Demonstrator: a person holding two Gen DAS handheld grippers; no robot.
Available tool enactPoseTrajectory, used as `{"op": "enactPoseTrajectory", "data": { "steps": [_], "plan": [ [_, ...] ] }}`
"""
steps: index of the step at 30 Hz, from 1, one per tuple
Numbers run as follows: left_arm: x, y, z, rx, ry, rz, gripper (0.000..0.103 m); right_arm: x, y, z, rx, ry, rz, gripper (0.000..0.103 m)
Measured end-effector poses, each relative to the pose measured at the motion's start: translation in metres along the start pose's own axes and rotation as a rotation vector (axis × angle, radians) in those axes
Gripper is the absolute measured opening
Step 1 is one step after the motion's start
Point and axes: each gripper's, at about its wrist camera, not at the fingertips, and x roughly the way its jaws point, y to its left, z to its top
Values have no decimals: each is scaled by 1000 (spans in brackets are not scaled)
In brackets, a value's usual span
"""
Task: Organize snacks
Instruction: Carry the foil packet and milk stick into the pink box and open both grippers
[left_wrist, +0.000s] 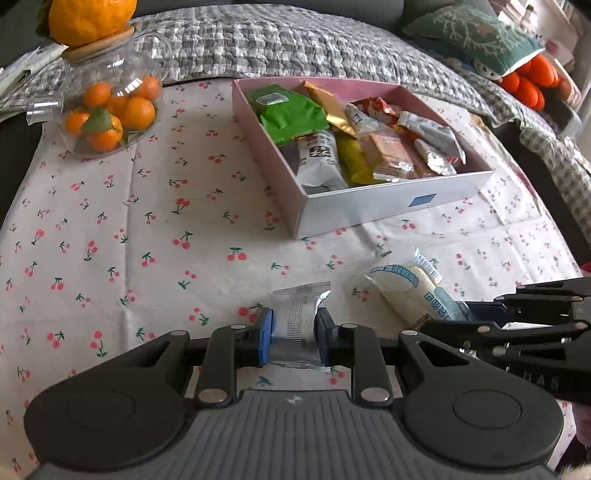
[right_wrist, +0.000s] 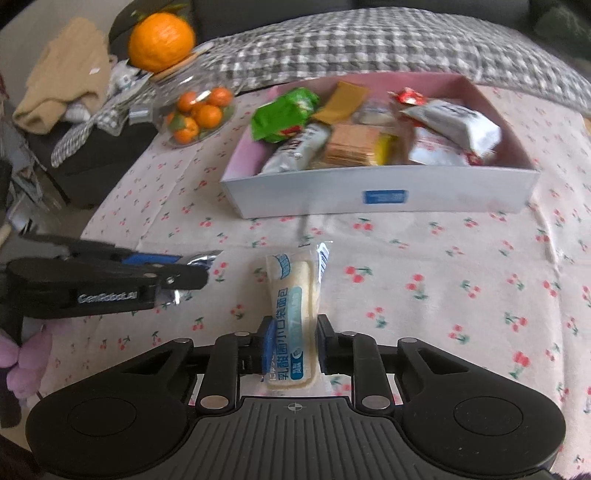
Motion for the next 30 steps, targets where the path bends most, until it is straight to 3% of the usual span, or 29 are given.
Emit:
{"op": "enactPoseTrajectory", "data": {
  "steps": [15,30],
  "plan": [
    [-22,-37,10,-60,-47,-41,22,-26,-65,20,238,-5,33,21],
    [-31,-43,43,-156,-185,-67,22,-57,-115,63,428,-151,81,21]
  ]
}}
